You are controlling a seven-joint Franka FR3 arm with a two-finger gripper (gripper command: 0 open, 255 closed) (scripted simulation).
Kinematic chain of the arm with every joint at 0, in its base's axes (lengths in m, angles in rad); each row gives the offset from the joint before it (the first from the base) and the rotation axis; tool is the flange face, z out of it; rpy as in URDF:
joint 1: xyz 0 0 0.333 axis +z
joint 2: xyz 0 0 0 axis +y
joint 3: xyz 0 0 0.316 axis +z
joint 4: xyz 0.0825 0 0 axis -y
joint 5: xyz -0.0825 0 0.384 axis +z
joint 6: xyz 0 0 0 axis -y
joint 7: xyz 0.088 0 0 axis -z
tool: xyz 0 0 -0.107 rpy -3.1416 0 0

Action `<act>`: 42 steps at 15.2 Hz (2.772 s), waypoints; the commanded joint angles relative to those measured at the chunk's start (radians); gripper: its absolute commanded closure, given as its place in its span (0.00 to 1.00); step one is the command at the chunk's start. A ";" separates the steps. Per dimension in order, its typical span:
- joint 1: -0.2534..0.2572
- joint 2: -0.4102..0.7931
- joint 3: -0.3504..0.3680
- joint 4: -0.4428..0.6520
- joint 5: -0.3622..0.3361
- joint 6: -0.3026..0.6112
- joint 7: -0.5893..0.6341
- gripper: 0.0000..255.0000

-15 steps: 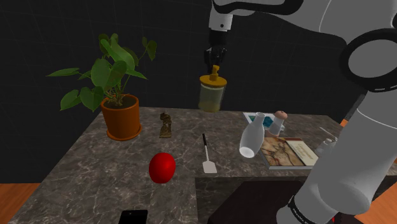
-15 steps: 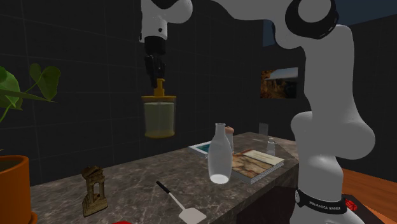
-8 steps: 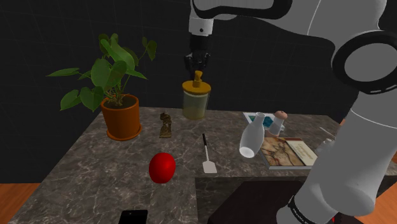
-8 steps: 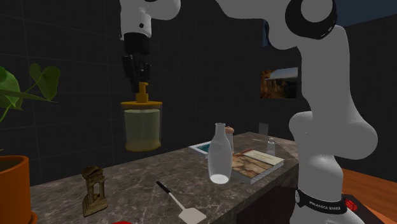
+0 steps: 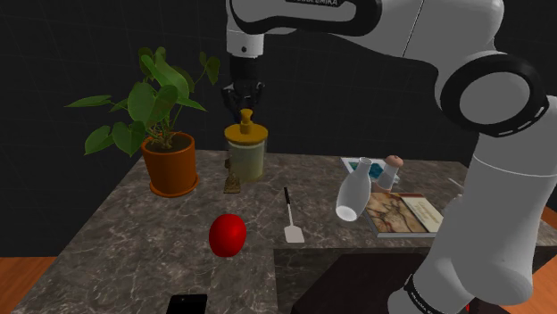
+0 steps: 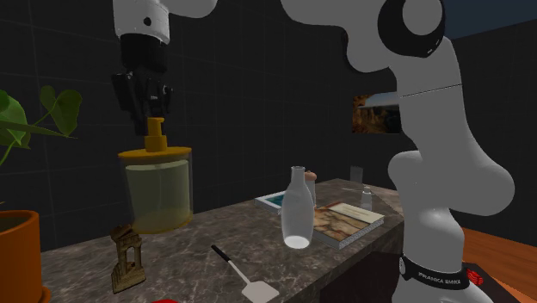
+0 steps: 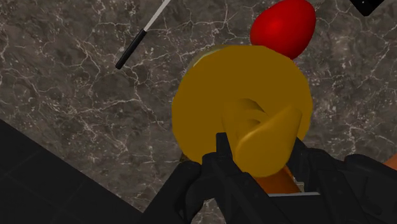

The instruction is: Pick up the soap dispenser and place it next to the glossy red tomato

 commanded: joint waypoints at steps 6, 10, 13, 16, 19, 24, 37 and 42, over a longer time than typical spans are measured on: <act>0.037 0.056 0.022 -0.002 -0.005 0.059 0.060 1.00; 0.037 0.045 0.021 -0.071 -0.005 0.118 0.060 1.00; 0.037 0.041 0.021 -0.118 -0.005 0.160 0.060 1.00; 0.036 0.038 0.021 -0.162 -0.005 0.201 0.061 1.00; 0.036 0.039 0.021 -0.202 -0.005 0.241 0.061 1.00; 0.036 0.044 0.021 -0.262 -0.005 0.307 0.061 1.00; 0.036 0.068 0.021 -0.358 -0.007 0.427 0.063 1.00; 0.036 0.068 0.021 -0.358 -0.007 0.427 0.063 0.00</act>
